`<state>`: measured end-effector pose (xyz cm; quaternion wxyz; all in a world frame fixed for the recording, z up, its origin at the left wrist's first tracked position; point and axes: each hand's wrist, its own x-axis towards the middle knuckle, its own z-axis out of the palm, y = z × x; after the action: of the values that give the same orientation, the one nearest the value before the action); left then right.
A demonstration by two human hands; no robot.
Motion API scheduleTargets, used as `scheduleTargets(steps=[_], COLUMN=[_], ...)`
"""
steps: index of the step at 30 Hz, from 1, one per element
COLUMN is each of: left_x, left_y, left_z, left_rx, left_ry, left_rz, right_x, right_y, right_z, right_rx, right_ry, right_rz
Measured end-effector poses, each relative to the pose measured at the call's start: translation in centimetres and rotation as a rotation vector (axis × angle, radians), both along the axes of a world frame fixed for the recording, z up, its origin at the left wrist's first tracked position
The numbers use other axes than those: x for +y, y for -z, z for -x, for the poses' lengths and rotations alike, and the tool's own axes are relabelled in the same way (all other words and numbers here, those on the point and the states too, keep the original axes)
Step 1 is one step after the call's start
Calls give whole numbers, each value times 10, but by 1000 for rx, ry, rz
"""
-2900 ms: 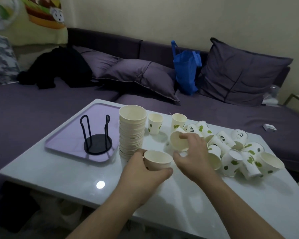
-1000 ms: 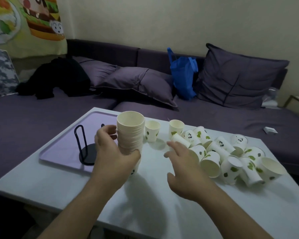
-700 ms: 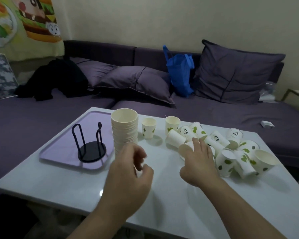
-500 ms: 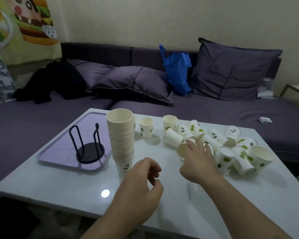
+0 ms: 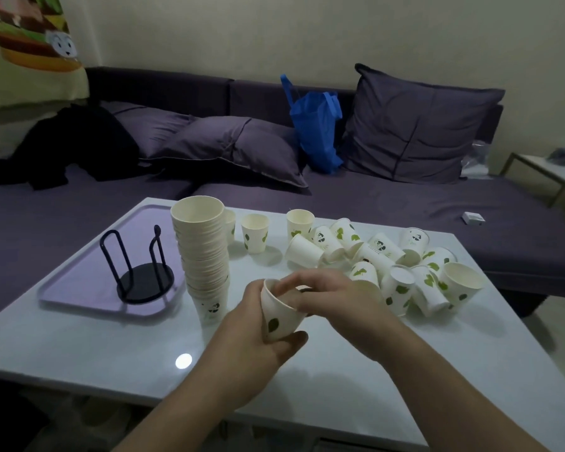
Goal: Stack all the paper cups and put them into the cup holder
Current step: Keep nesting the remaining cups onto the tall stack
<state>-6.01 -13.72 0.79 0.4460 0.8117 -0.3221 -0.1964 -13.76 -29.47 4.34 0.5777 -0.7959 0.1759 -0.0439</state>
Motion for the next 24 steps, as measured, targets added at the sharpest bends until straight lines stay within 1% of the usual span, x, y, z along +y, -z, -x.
scheduleTargets(steps=[2,3,4,5,6,7,8,10,11,13,15,17,19,21,22,24], left_x=[0,0,0,0,1,1,1,1,1,1,0,-2,-2,-2,-1,1], left_y=[2,2,2,2,2,1,1,-1,-1,-1,-4,-9,-14,-20,-23,-29], left_z=[1,1,1,1,1,1,2,3,4,4,5,6,7,6,6,5], left_rx=[-13,-8,4,23,42,55,57,65,74,90,103,127,161,177,174,163], left_ry=[-8,-25,-44,-59,-69,-73,-76,-78,-78,-80,-84,-89,-99,-109,-113,-113], left_rz=[-12,-21,-29,-32,-29,-20,-14,-14,-15,-15,-6,13,55,109,132,190], right_x=[-2,-7,-14,-23,-32,-41,-51,-63,-66,-71,-73,-72,-66,-58,-54,-46], right_y=[7,12,17,21,25,29,33,41,43,50,53,50,43,34,32,29], right_z=[-1,-2,-3,-4,-3,-2,0,2,3,1,0,-2,-4,-4,-4,-2], right_rx=[-17,-44,-55,-25,38,124,211,400,482,576,607,583,480,304,208,71], right_ry=[33,85,146,197,226,248,266,267,245,193,155,137,156,196,223,263], right_rz=[51,148,311,511,696,829,907,981,1003,1023,1023,1031,1019,973,901,684])
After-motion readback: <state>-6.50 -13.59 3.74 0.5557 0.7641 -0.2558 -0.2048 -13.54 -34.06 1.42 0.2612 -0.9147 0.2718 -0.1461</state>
